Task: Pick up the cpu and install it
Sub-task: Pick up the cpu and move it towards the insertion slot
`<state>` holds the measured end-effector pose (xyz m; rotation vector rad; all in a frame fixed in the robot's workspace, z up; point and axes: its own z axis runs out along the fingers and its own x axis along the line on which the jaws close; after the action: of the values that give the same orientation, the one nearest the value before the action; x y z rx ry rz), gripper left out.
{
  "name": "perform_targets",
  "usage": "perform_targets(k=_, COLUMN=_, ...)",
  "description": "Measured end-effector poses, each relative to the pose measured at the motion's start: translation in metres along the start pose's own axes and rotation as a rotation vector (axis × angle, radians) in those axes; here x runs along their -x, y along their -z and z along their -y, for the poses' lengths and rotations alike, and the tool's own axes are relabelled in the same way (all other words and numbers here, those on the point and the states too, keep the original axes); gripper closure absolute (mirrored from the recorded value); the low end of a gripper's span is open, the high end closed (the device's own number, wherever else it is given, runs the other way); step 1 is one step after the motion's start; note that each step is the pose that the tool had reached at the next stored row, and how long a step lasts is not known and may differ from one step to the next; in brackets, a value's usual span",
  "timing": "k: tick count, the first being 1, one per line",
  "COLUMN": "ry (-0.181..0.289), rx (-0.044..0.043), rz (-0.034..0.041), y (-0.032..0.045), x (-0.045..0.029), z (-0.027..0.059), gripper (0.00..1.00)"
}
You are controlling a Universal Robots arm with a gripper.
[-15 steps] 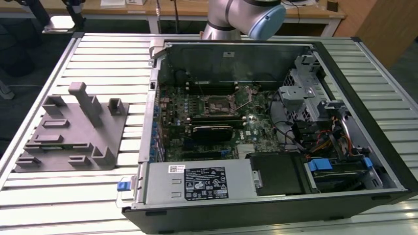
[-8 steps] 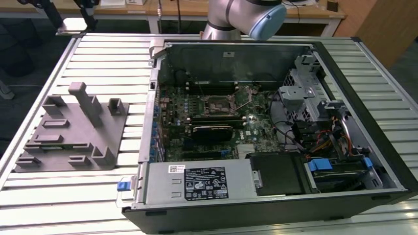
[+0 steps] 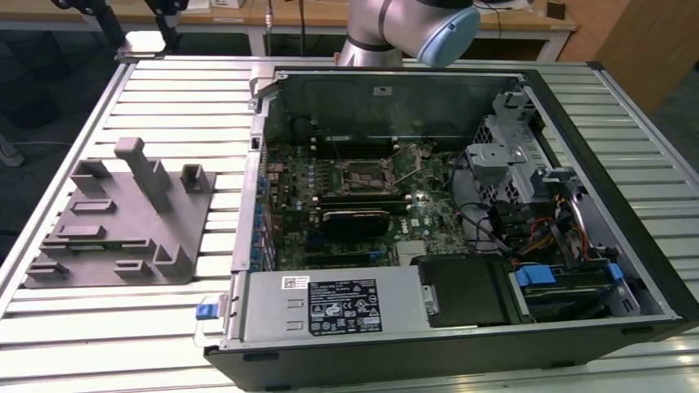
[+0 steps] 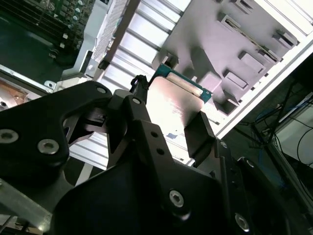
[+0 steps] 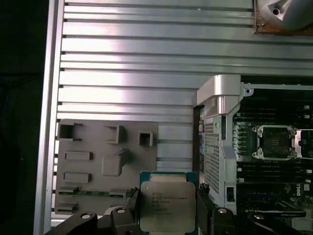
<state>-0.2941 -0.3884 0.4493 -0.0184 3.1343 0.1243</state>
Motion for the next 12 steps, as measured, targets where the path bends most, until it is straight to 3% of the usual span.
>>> perform_targets(k=12, ry=0.000, rx=0.0001, rz=-0.0013, y=-0.0035, x=0.0244, z=-0.0012, gripper=0.45)
